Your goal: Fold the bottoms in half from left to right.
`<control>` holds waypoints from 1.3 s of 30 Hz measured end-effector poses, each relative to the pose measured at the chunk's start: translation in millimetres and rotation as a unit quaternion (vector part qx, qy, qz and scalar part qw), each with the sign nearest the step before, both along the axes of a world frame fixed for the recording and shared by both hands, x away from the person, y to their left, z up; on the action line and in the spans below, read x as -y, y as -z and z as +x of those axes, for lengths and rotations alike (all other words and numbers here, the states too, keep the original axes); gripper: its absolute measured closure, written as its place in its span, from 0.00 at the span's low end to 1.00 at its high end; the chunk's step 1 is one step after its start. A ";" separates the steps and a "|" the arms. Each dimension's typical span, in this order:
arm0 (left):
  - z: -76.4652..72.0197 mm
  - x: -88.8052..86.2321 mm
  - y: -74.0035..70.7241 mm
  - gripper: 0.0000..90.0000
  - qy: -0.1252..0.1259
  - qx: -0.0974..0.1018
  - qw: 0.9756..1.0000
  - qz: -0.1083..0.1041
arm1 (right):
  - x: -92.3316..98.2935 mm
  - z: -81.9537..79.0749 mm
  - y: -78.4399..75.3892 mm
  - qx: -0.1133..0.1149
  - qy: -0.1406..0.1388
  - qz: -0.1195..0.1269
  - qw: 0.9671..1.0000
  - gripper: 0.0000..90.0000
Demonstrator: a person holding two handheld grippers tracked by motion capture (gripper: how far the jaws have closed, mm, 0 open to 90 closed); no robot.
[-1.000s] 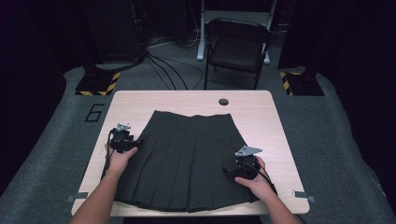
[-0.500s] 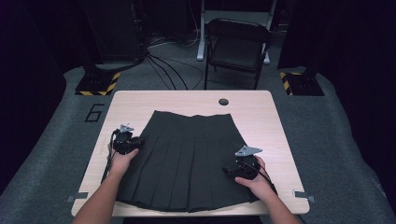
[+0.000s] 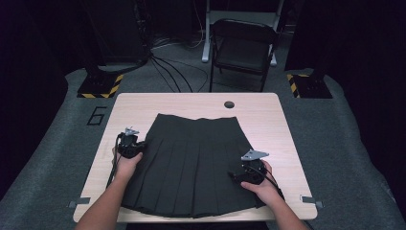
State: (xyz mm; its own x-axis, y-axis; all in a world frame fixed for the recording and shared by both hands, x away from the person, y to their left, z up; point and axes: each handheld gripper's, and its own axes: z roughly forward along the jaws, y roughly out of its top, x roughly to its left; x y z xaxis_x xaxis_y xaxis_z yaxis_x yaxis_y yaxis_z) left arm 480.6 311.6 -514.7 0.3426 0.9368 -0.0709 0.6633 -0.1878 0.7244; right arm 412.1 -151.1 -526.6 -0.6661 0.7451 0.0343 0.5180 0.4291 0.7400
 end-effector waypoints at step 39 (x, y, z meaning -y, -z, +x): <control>-27.2 63.8 -104.0 0.91 0.145 0.055 0.987 -0.029 | -0.2 0.1 0.1 0.003 -0.001 -0.002 1.000 0.18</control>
